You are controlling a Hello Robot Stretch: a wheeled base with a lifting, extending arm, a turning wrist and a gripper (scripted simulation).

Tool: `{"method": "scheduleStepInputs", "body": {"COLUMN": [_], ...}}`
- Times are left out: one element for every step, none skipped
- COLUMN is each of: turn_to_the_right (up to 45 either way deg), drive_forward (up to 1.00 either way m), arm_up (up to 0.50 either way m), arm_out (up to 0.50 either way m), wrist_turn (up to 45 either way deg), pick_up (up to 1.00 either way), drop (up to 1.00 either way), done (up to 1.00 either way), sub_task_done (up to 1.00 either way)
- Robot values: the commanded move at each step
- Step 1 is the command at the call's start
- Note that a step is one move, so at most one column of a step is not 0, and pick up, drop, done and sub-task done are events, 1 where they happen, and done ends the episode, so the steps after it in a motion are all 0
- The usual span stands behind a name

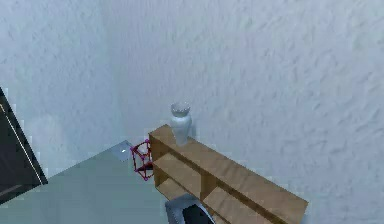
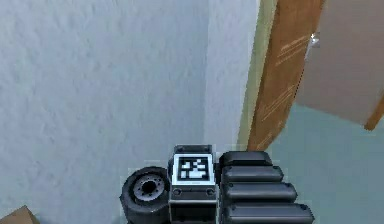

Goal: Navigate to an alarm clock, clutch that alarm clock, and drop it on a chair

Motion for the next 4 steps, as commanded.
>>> {"method": "scheduleStepInputs", "body": {"turn_to_the_right": [0.0, -42.0, 0.0, -45.0], "drive_forward": [0.25, 0.00, 0.45, 0.00], "arm_up": [0.00, 0.00, 0.00, 0.00], "arm_out": [0.00, 0.00, 0.00, 0.00], "wrist_turn": [0.0, 0.0, 0.0, 0.0], "pick_up": [0.00, 0.00, 0.00, 0.00], "drop": [0.00, 0.00, 0.00, 0.00], "done": [0.00, 0.00, 0.00, 0.00], "sub_task_done": [0.00, 0.00, 0.00, 0.00]}}
